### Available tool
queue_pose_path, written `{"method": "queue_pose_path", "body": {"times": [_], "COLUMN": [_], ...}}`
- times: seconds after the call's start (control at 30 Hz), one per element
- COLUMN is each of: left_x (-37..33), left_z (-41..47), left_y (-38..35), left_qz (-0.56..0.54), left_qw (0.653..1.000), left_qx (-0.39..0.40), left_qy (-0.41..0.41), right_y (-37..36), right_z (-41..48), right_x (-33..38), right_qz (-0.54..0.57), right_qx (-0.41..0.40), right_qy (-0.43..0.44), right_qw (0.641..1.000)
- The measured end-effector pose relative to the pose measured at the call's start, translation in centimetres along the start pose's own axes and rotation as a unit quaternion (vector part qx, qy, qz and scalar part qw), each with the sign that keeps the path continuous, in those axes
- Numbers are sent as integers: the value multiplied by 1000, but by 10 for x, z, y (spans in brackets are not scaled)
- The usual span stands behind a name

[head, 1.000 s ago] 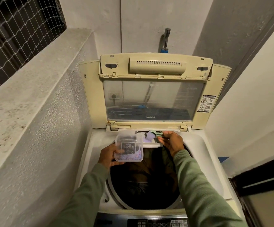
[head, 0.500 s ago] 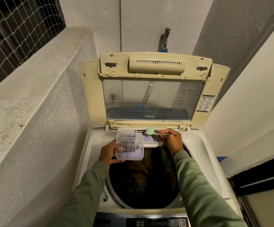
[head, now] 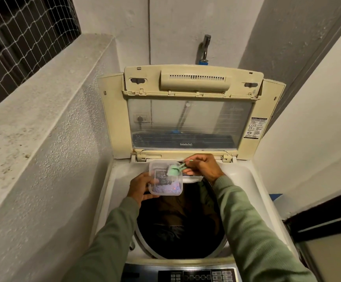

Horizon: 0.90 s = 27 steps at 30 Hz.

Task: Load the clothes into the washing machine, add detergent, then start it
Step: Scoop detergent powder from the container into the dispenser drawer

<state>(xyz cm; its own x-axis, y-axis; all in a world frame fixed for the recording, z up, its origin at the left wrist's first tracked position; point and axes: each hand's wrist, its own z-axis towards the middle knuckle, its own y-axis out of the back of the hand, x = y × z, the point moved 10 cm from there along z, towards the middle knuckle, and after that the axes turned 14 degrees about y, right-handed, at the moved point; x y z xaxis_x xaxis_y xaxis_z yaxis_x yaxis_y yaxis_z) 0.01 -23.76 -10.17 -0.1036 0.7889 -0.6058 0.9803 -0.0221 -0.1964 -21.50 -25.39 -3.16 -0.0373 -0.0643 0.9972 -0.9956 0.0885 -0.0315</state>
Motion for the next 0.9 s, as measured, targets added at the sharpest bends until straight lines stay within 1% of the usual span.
{"method": "queue_pose_path", "body": {"times": [0.07,0.23,0.3,0.4,0.5,0.53,0.63,0.7,0.8,0.9], "left_x": [-2,-5,-6,-7,-6,-6,-8,-10,-13,-16], "left_z": [1,1,1,1,3,3,5,5,3,-1], "left_y": [-6,-12,-12,-12,-12,-12,-9,-9,-12,-18], "left_qz": [0,-18,-16,0,15,16,25,31,41,56], "left_qw": [1000,999,999,999,999,999,999,999,999,998], "left_qx": [9,37,39,32,30,28,20,17,21,37], "left_qy": [-3,7,11,12,9,8,-1,-6,-7,5], "right_y": [-14,-42,-49,-50,-44,-42,-36,-37,-45,-51], "right_z": [5,6,5,3,7,9,14,15,12,9], "right_x": [3,2,1,8,25,31,49,55,54,44], "right_qz": [-44,-63,-87,-182,-322,-348,-366,-390,-432,-450], "right_qx": [41,132,163,197,214,214,187,183,194,213], "right_qy": [13,9,4,13,45,58,100,114,114,103], "right_qw": [998,989,983,963,921,911,906,895,873,861]}}
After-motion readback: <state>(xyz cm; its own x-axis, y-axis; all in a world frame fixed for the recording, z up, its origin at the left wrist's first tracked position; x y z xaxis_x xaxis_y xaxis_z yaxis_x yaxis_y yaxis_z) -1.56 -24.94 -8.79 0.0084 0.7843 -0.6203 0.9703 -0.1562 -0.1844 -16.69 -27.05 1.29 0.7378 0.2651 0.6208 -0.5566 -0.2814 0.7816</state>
